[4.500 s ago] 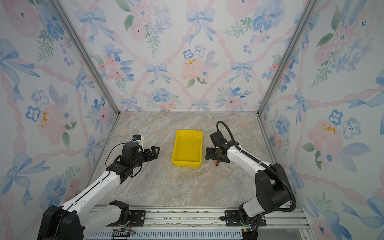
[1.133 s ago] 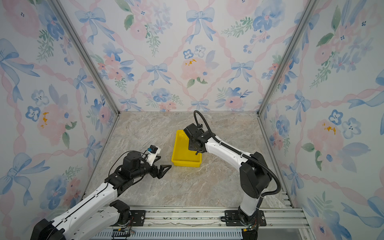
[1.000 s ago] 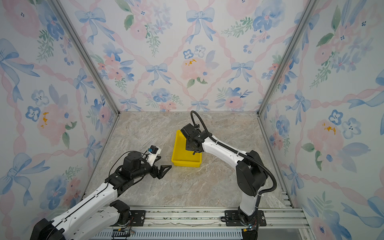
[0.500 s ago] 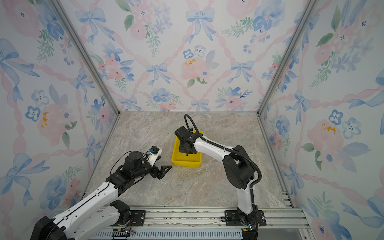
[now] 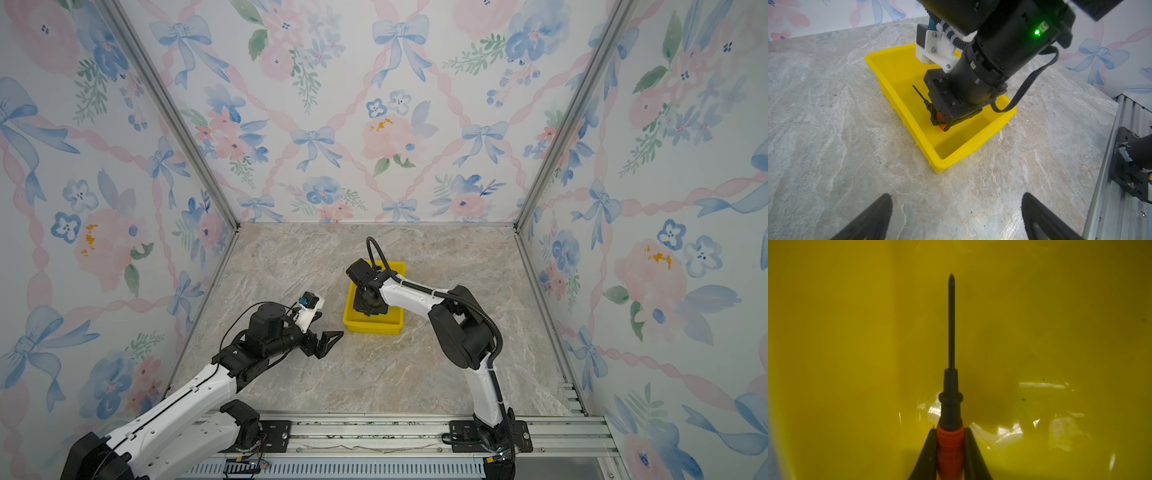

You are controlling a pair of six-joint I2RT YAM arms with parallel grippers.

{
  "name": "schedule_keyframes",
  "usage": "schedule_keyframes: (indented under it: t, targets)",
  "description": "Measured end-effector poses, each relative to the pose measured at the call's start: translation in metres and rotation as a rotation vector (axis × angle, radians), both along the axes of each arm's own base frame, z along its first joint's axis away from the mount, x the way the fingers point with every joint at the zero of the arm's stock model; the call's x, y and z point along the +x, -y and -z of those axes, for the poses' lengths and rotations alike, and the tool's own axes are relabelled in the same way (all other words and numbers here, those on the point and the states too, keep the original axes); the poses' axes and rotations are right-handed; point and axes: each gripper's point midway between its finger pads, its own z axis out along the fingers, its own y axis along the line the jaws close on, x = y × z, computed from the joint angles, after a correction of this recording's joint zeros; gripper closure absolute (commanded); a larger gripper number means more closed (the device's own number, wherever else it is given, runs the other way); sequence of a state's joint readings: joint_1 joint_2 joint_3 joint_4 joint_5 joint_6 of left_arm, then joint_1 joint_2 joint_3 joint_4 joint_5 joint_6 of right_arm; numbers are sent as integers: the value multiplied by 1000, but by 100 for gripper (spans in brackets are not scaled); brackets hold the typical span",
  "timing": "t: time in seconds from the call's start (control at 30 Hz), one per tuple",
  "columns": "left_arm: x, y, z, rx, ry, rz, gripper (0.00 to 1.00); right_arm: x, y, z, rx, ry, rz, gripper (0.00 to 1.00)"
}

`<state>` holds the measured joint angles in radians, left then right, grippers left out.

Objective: Put the screwdriver in the bin
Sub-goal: 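Lower the screwdriver into the yellow bin and open the right gripper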

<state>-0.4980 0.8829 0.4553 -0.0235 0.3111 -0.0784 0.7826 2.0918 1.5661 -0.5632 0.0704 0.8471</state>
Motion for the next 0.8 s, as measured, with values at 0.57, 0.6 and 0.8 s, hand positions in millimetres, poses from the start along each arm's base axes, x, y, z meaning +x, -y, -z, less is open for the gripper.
schedule_keyframes:
  t: [0.57, 0.6, 0.8]
  targets:
    - [0, 1, 3, 5, -10, 4, 2, 3, -17, 12, 52, -24, 8, 89]
    - [0, 1, 3, 5, -10, 5, 2, 3, -18, 11, 59, -23, 9, 89]
    - [0, 1, 3, 5, -10, 4, 3, 4, -22, 11, 77, -26, 11, 87]
